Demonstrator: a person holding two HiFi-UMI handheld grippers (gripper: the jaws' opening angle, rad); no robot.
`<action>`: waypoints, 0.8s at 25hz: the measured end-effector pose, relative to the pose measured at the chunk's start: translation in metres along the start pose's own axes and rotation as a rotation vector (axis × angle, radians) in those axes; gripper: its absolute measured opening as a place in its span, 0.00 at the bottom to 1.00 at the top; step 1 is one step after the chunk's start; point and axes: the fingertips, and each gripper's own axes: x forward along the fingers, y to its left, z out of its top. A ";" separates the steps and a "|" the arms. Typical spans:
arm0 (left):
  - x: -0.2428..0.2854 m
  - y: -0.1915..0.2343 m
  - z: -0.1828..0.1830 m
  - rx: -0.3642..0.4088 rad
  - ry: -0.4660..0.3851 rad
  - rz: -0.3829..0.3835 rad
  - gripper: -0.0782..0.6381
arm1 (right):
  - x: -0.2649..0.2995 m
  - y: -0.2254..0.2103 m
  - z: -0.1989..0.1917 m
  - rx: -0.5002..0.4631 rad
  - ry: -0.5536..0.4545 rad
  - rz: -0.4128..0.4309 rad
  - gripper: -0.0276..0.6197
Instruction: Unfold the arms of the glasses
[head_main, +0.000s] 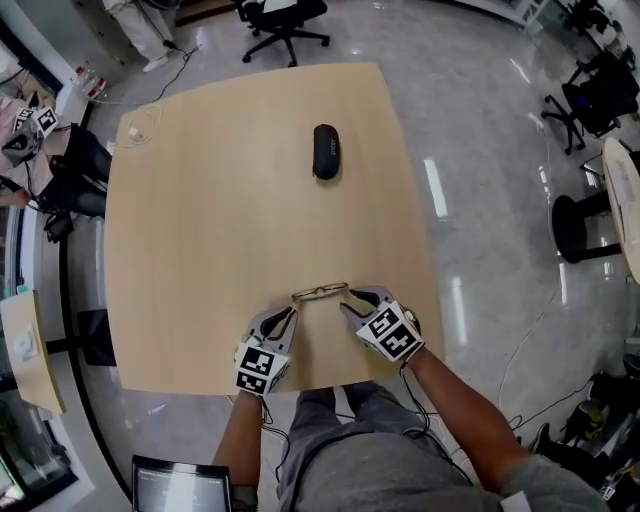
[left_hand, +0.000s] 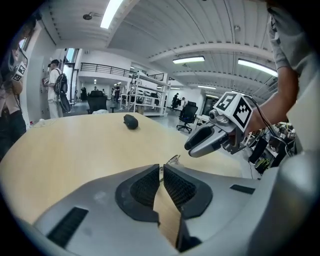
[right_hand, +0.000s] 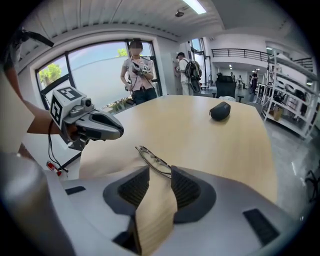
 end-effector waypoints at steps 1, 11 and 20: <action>0.004 0.002 -0.005 -0.005 0.013 -0.005 0.12 | 0.006 -0.004 -0.003 -0.008 0.010 -0.004 0.23; 0.030 0.014 -0.031 -0.042 0.091 -0.050 0.12 | 0.030 -0.007 -0.013 -0.041 0.097 0.049 0.26; 0.033 0.026 -0.039 -0.031 0.093 -0.058 0.12 | 0.038 0.004 -0.022 -0.081 0.137 0.054 0.26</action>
